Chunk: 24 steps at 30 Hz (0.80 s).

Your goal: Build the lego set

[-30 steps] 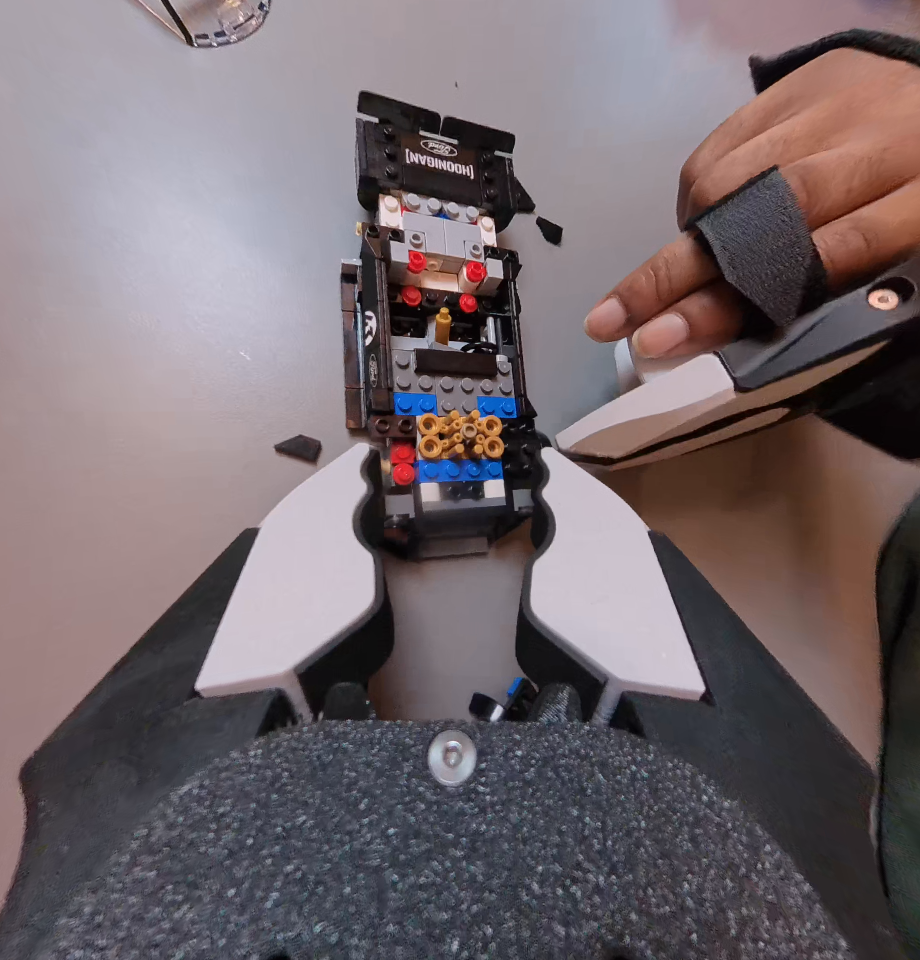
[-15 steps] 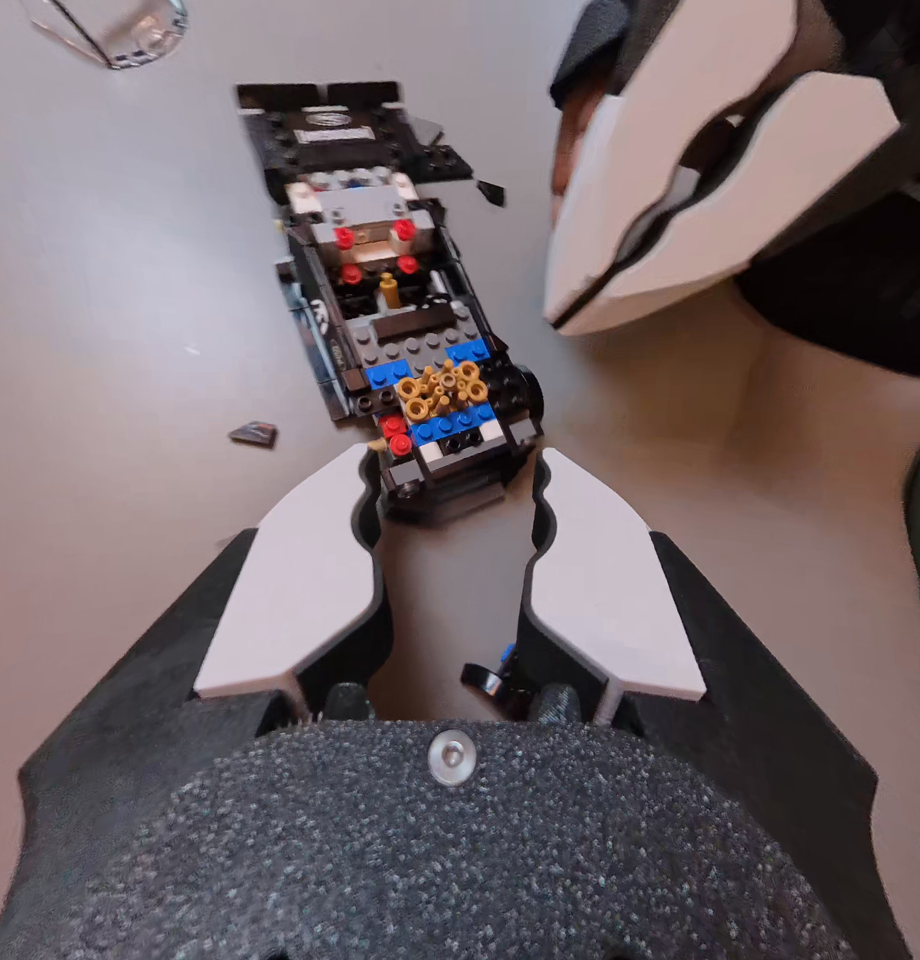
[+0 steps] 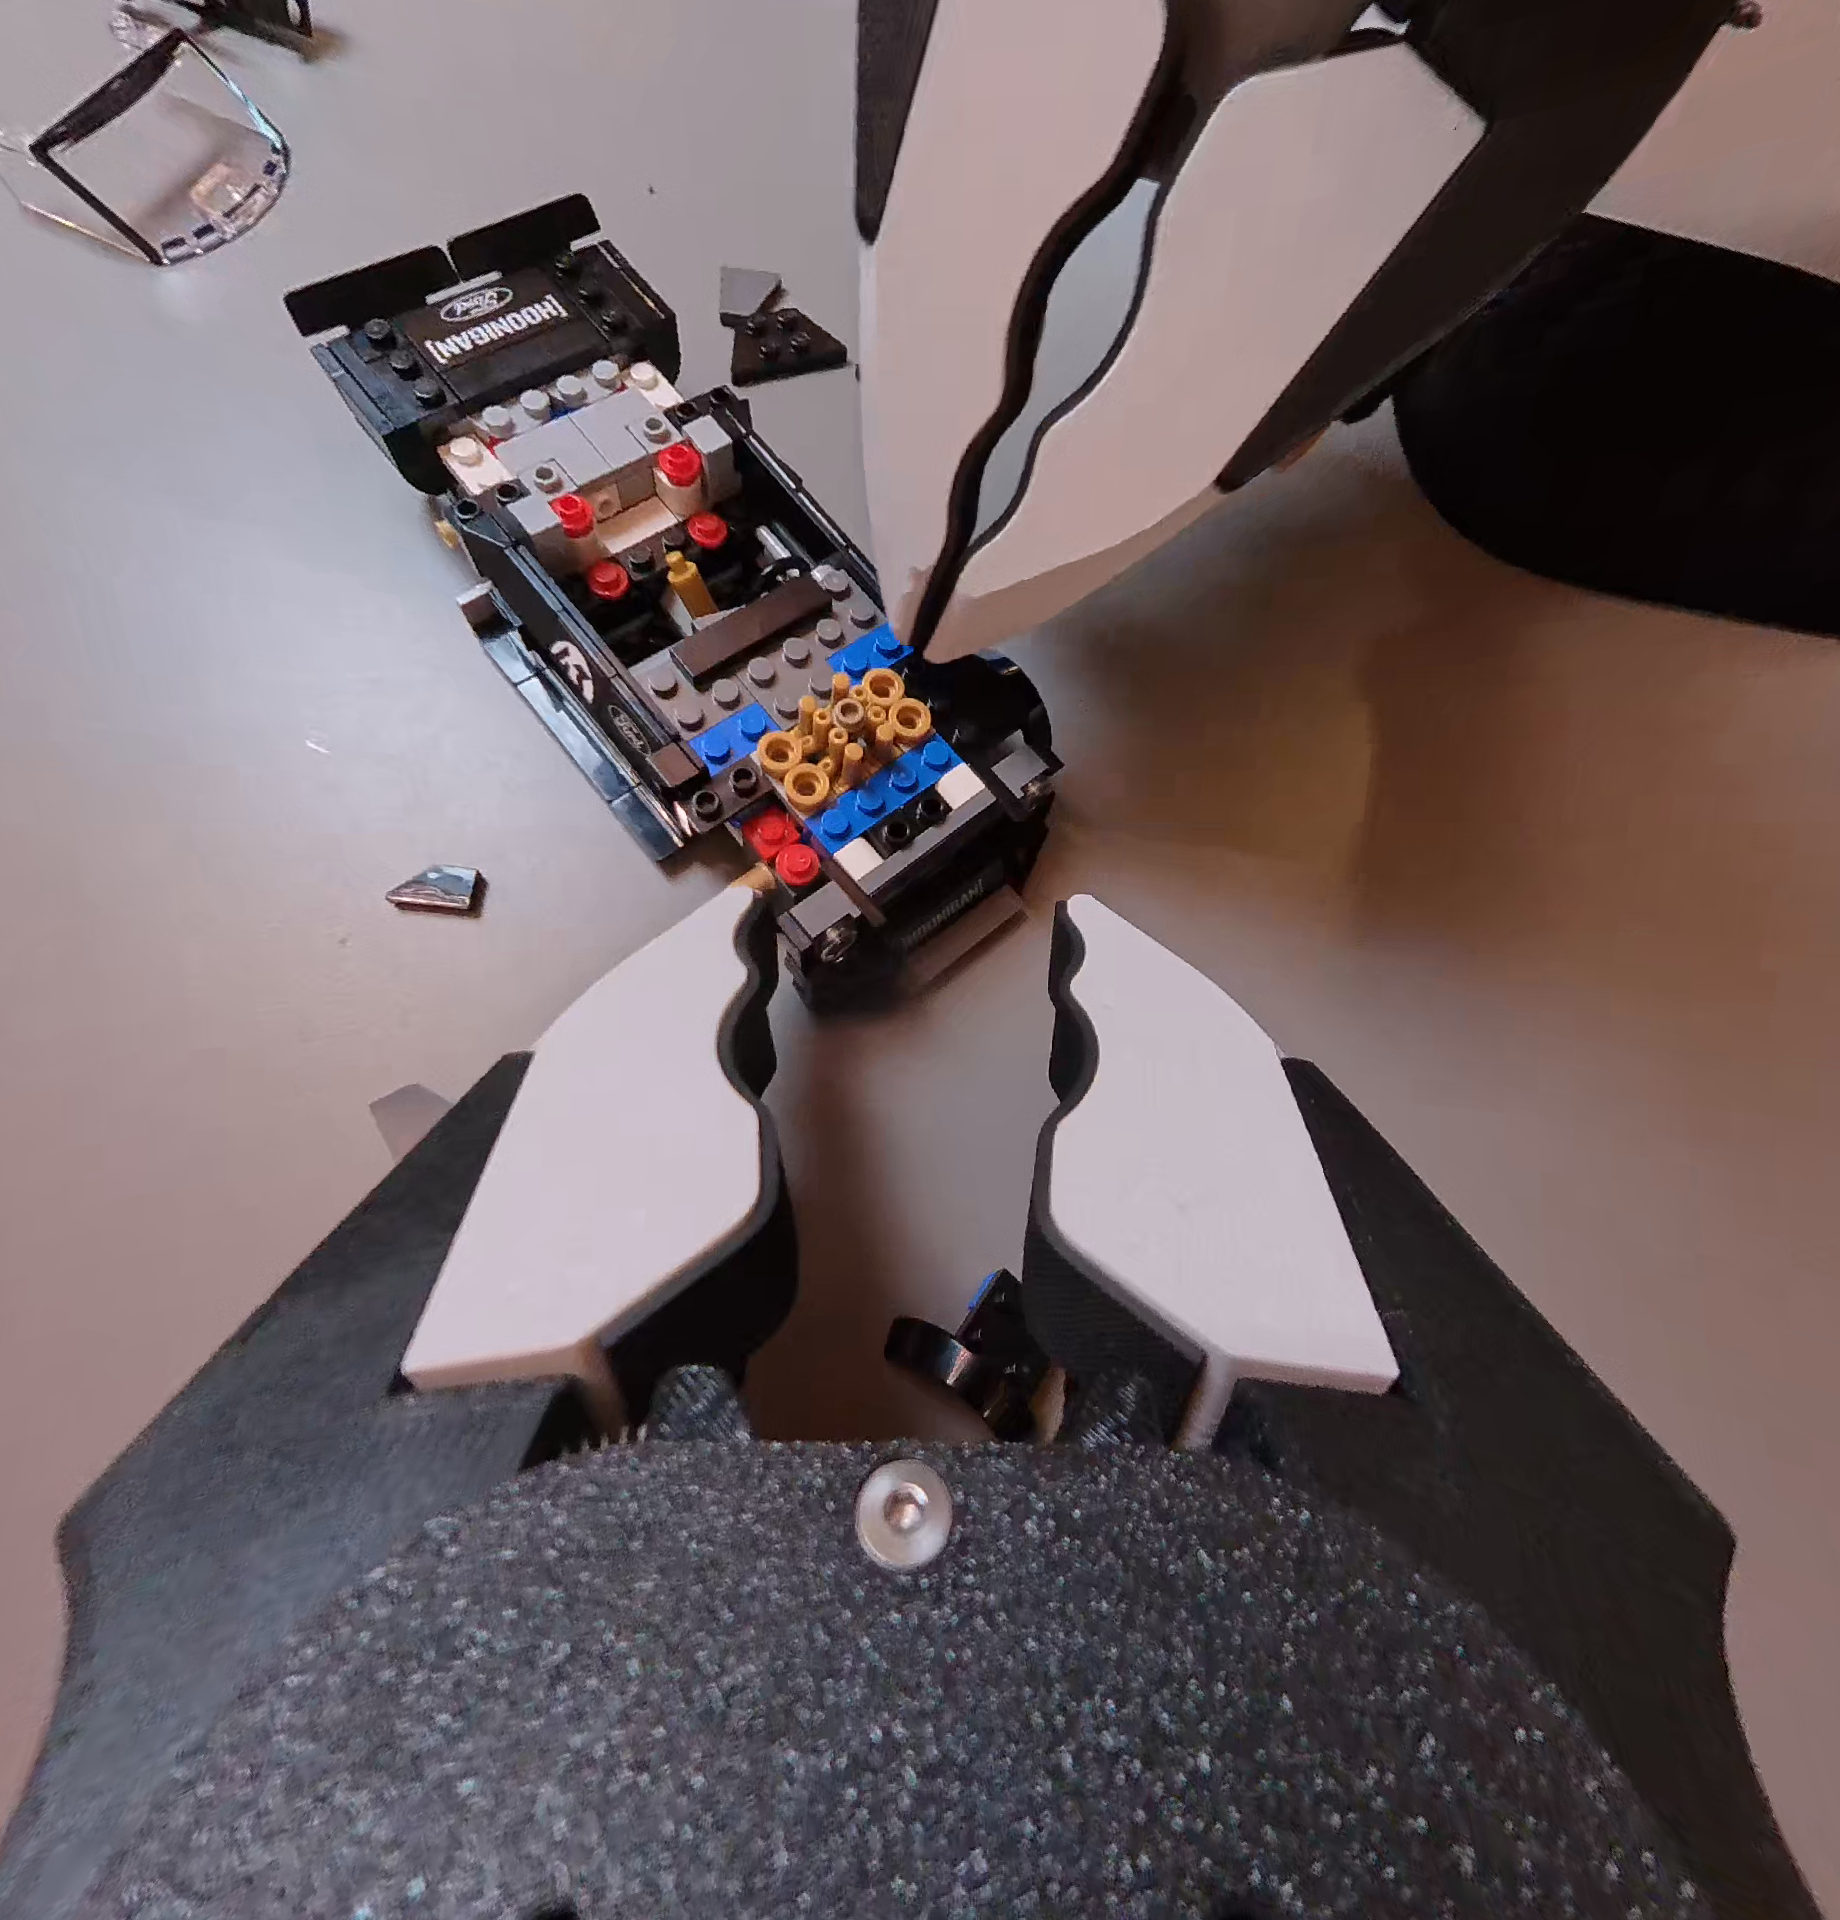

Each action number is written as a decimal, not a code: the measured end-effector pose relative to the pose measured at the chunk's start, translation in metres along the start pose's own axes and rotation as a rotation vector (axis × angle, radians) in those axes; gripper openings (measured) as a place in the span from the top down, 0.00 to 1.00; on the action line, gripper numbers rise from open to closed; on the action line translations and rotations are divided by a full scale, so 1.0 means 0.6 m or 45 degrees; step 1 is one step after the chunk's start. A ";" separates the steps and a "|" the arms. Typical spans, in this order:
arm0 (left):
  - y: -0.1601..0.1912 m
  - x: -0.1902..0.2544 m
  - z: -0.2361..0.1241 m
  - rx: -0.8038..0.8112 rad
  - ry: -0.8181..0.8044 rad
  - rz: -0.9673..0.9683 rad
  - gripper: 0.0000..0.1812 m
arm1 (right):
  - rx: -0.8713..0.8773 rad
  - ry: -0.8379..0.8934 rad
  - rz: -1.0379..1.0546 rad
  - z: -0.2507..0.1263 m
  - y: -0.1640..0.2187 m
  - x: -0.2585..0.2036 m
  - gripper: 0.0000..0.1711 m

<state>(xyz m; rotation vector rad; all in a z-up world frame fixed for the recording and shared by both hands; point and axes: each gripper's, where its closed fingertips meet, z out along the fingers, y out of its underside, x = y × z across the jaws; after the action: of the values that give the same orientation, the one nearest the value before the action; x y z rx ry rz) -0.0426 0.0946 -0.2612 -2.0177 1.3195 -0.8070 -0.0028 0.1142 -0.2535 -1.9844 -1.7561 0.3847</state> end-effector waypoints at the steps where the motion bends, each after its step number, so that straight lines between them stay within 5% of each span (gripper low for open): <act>1: 0.000 0.001 0.000 0.002 0.002 0.002 0.72 | -0.025 -0.008 -0.008 0.004 0.002 0.000 1.00; 24: 0.005 -0.004 0.002 0.030 0.037 -0.052 0.74 | -0.505 -0.159 -0.175 0.015 -0.007 0.011 1.00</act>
<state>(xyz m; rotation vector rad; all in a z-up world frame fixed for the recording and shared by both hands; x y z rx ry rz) -0.0442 0.0961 -0.2644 -2.0270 1.2831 -0.8699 -0.0096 0.1225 -0.2586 -2.1195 -2.1710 0.1216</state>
